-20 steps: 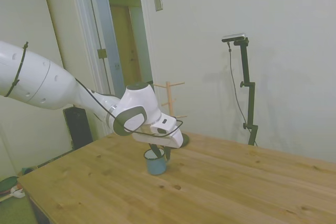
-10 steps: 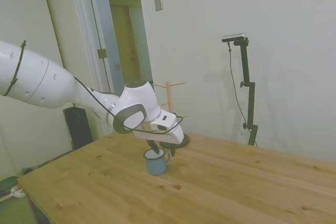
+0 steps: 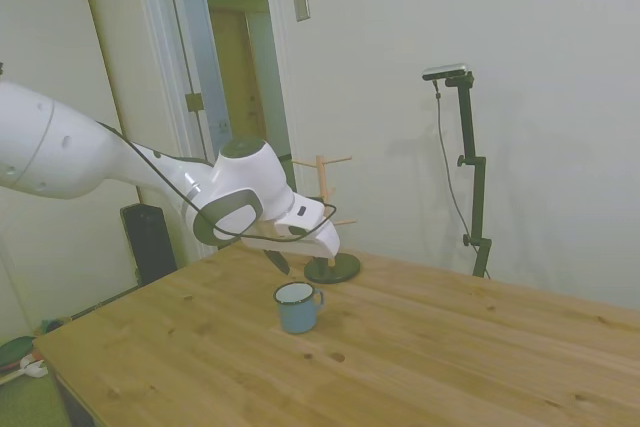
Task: Unload the mug
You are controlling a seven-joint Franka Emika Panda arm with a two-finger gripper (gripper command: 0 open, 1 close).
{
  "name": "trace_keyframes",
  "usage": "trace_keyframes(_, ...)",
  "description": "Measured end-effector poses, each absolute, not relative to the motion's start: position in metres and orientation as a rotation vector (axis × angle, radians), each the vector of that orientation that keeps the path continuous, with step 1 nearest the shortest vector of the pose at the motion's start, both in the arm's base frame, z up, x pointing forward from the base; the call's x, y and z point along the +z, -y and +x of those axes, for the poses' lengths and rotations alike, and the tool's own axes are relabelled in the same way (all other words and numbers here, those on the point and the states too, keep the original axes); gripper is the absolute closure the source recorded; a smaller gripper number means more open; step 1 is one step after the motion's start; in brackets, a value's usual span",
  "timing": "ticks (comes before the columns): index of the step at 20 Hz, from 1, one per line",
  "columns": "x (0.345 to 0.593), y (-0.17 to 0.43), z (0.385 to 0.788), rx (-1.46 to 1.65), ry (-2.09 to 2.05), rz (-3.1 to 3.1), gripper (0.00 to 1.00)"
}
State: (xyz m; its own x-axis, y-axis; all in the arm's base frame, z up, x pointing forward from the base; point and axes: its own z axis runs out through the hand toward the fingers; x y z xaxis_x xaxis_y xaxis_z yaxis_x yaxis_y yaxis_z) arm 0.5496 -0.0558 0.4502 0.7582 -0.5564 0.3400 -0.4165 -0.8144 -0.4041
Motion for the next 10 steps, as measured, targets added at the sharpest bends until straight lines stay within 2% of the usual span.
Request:
trace_keyframes(4,0.464,0.052,0.525,-0.714,-0.668,-2.593,0.0)
trace_keyframes(10,0.466,0.049,0.491,-0.738,-0.579,-2.59,0.0)
